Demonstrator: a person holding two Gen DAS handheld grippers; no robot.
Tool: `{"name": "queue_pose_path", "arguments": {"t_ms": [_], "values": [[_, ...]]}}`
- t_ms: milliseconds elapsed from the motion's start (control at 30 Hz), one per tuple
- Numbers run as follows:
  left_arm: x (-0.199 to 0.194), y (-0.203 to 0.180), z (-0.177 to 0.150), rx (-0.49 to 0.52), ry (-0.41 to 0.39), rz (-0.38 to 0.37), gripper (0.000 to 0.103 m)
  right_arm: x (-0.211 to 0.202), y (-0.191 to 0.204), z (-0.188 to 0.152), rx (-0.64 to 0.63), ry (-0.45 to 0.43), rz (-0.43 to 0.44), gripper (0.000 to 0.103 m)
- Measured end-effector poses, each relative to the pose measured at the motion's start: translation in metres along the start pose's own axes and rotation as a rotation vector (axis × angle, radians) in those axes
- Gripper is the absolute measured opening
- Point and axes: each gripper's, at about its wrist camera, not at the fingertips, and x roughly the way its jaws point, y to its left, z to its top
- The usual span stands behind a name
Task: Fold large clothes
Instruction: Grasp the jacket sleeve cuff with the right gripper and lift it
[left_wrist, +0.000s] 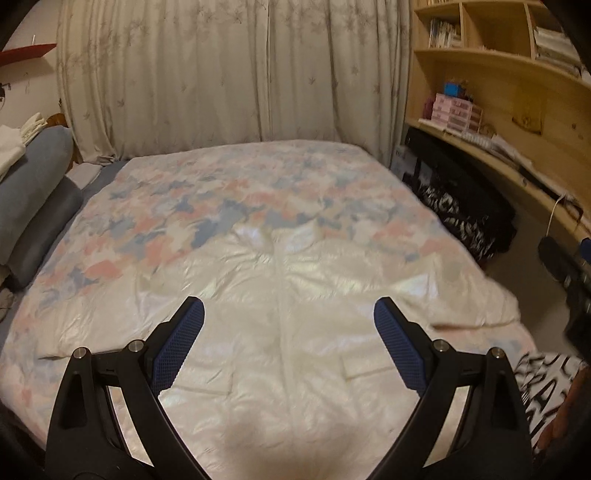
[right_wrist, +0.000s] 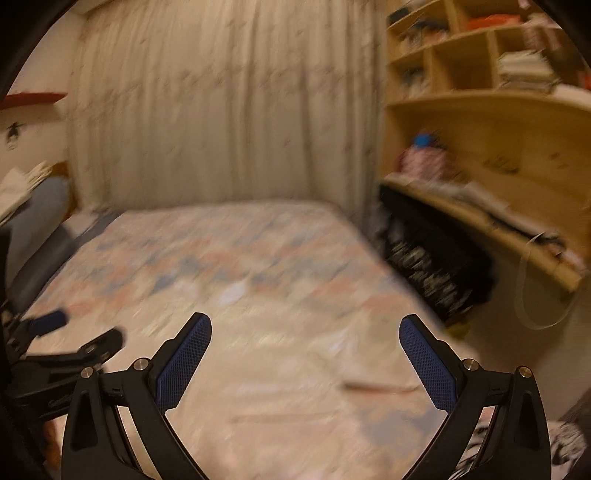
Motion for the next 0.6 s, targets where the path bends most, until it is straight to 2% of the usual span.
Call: {"name": "queue_pose_path", "arguments": {"t_ms": [67, 200, 333, 467, 600], "values": [[0.007, -0.008, 0.016, 0.001, -0.005, -0.035, 0.092, 0.009, -0.017, 0.019, -0.002, -0.007, -0.017, 0.103], [0.030, -0.029, 0.045, 0.006, -0.028, -0.054, 0.092, 0.047, -0.058, 0.052, -0.023, 0.087, -0.047, 0.103], [0.091, -0.051, 0.057, 0.004, 0.036, -0.062, 0.092, 0.095, -0.108, 0.063, 0.012, 0.152, -0.059, 0.103], [0.167, -0.080, 0.048, 0.039, 0.151, -0.040, 0.093, 0.162, -0.175, 0.045, 0.161, 0.288, -0.057, 0.103], [0.242, -0.107, 0.007, 0.025, 0.238, -0.062, 0.093, 0.228, -0.233, -0.008, 0.289, 0.436, -0.061, 0.103]]}}
